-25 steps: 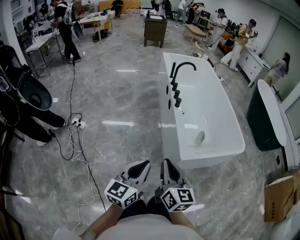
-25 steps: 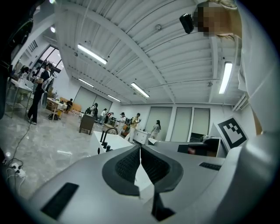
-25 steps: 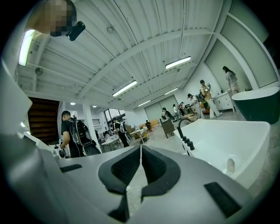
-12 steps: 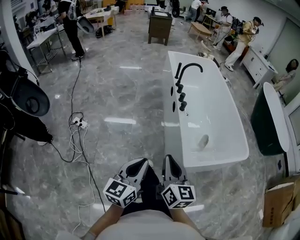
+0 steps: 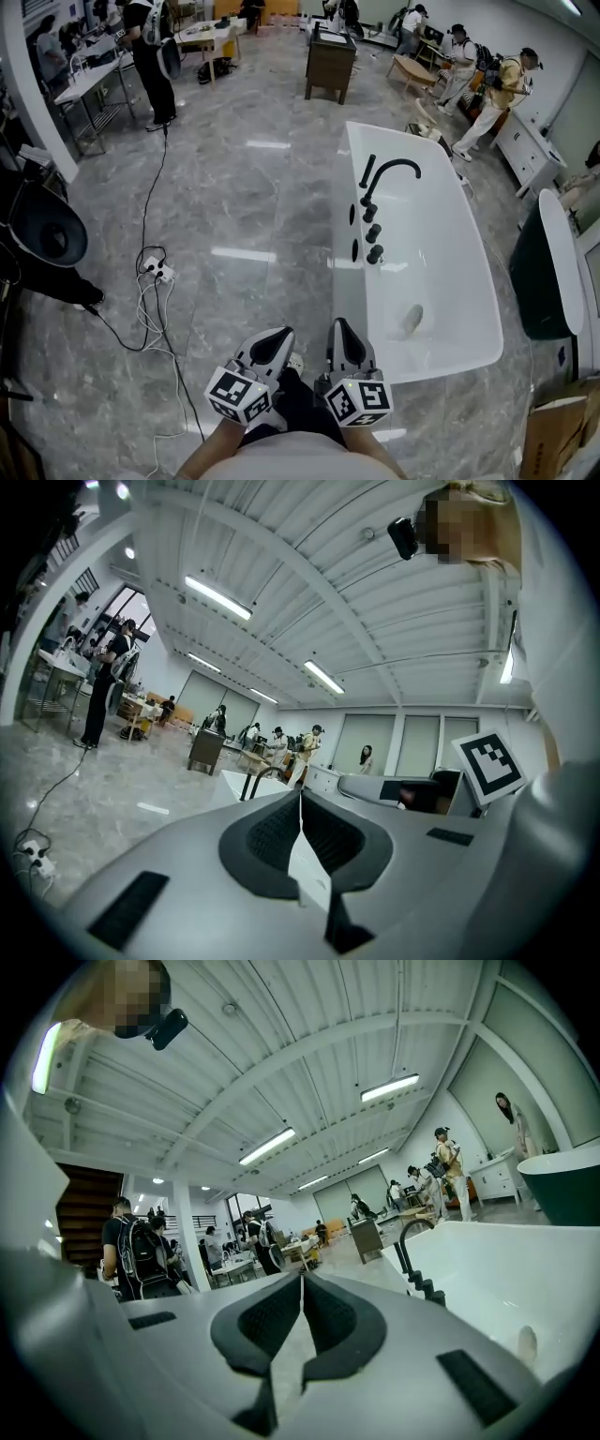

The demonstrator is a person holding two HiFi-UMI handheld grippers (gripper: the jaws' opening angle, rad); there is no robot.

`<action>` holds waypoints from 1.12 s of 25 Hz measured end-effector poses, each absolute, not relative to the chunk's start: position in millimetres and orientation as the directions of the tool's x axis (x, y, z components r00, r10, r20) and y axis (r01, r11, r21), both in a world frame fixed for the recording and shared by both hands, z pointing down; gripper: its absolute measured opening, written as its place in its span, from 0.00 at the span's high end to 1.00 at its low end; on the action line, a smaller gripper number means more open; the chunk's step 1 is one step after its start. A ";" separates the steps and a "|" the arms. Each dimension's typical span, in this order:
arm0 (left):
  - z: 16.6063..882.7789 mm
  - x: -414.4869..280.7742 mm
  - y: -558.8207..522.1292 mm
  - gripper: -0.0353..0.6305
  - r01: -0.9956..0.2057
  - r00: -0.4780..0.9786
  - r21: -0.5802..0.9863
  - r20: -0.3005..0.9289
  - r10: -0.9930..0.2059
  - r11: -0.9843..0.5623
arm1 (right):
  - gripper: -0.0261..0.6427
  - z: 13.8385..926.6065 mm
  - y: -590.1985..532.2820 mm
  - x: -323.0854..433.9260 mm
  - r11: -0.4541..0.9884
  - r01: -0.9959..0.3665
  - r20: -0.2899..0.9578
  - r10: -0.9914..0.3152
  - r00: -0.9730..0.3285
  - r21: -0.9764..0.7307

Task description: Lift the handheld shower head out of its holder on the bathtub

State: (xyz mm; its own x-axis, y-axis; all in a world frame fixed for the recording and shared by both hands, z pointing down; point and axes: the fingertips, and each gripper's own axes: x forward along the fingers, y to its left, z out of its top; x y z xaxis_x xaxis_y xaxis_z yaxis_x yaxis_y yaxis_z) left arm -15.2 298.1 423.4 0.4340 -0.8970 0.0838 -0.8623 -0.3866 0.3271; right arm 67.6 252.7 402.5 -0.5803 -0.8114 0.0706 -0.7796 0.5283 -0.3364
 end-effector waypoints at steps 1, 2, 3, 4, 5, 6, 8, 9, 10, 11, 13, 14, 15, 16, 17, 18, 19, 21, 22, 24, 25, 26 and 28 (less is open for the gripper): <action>425.6 -17.0 288.0 0.93 -0.860 0.438 0.332 0.089 -0.895 -0.388 | 0.93 404.2 244.0 65.8 0.528 -0.779 0.076 -0.810 -0.582 -0.338; 427.7 -18.5 276.5 0.93 -0.856 0.442 0.339 0.091 -0.892 -0.390 | 0.93 405.7 234.0 64.6 0.528 -0.780 0.081 -0.809 -0.583 -0.336; 428.4 -20.2 264.1 0.93 -0.853 0.446 0.346 0.090 -0.891 -0.392 | 0.93 406.6 222.7 63.6 0.526 -0.781 0.085 -0.809 -0.581 -0.336; 427.7 -21.9 251.7 0.93 -0.849 0.450 0.352 0.086 -0.889 -0.395 | 0.93 406.9 211.0 62.8 0.523 -0.783 0.088 -0.810 -0.579 -0.337; 426.4 -23.5 239.8 0.93 -0.845 0.454 0.355 0.081 -0.887 -0.400 | 0.93 407.0 199.5 62.0 0.520 -0.784 0.090 -0.812 -0.577 -0.339; 425.4 -25.5 228.1 0.93 -0.843 0.458 0.356 0.078 -0.886 -0.404 | 0.93 407.1 188.1 60.8 0.516 -0.786 0.091 -0.814 -0.574 -0.341; 425.6 -30.6 203.9 0.93 -0.841 0.463 0.353 0.080 -0.883 -0.409 | 0.93 408.4 164.0 56.7 0.510 -0.790 0.094 -0.818 -0.568 -0.340; 426.5 -32.5 191.6 0.93 -0.840 0.467 0.352 0.081 -0.881 -0.413 | 0.93 409.2 151.6 54.5 0.508 -0.793 0.094 -0.820 -0.565 -0.336; 427.4 -32.9 179.6 0.93 -0.836 0.475 0.351 0.081 -0.876 -0.421 | 0.93 409.7 139.3 52.9 0.506 -0.796 0.092 -0.822 -0.561 -0.332; 428.0 -31.8 167.8 0.93 -0.831 0.487 0.349 0.078 -0.870 -0.433 | 0.93 410.0 127.1 52.2 0.505 -0.798 0.089 -0.825 -0.559 -0.328; 429.0 -28.3 144.8 0.93 -0.821 0.507 0.343 0.068 -0.859 -0.457 | 0.93 412.5 102.1 52.6 0.495 -0.802 0.092 -0.830 -0.550 -0.335; 429.4 -27.9 134.0 0.93 -0.820 0.509 0.341 0.065 -0.858 -0.461 | 0.93 414.4 89.4 53.6 0.479 -0.805 0.102 -0.835 -0.541 -0.351; 429.5 -28.8 124.1 0.93 -0.822 0.506 0.339 0.063 -0.860 -0.458 | 0.93 415.2 77.3 55.1 0.460 -0.808 0.108 -0.842 -0.528 -0.369; 428.8 -30.5 115.7 0.93 -0.824 0.500 0.338 0.059 -0.864 -0.454 | 0.93 413.8 66.5 56.4 0.443 -0.812 0.105 -0.851 -0.514 -0.381; 427.5 -32.3 108.7 0.93 -0.827 0.494 0.337 0.054 -0.868 -0.450 | 0.93 410.0 57.5 56.9 0.436 -0.816 0.090 -0.860 -0.502 -0.380; 426.1 -33.8 103.1 0.93 -0.828 0.490 0.338 0.048 -0.871 -0.447 | 0.93 405.3 50.4 56.2 0.439 -0.820 0.070 -0.866 -0.495 -0.368; 425.4 -34.9 98.6 0.93 -0.828 0.487 0.340 0.043 -0.872 -0.446 | 0.93 401.2 44.9 54.4 0.446 -0.823 0.053 -0.868 -0.493 -0.352; 426.9 -36.9 91.4 0.93 -0.828 0.484 0.347 0.046 -0.874 -0.440 | 0.93 398.1 38.1 48.5 0.459 -0.816 0.046 -0.862 -0.504 -0.351; 427.9 -38.7 88.2 0.93 -0.830 0.480 0.349 0.051 -0.876 -0.435 | 0.93 398.4 36.1 45.7 0.460 -0.808 0.053 -0.857 -0.512 -0.368; 426.8 -44.3 80.9 0.93 -0.833 0.468 0.357 0.050 -0.882 -0.422 | 0.93 398.8 32.7 43.4 0.453 -0.794 0.068 -0.851 -0.521 -0.406; 425.3 -48.1 76.6 0.93 -0.834 0.462 0.361 0.044 -0.886 -0.417 | 0.93 398.3 30.4 42.8 0.450 -0.790 0.069 -0.851 -0.521 -0.416; 424.3 -52.4 71.3 0.93 -0.834 0.458 0.365 0.039 -0.888 -0.414 | 0.93 397.4 27.3 41.4 0.451 -0.790 0.064 -0.852 -0.520 -0.416; 424.5 -61.3 56.5 0.93 -0.834 0.460 0.360 0.038 -0.887 -0.417 | 0.93 395.4 17.9 35.9 0.456 -0.797 0.042 -0.858 -0.512 -0.396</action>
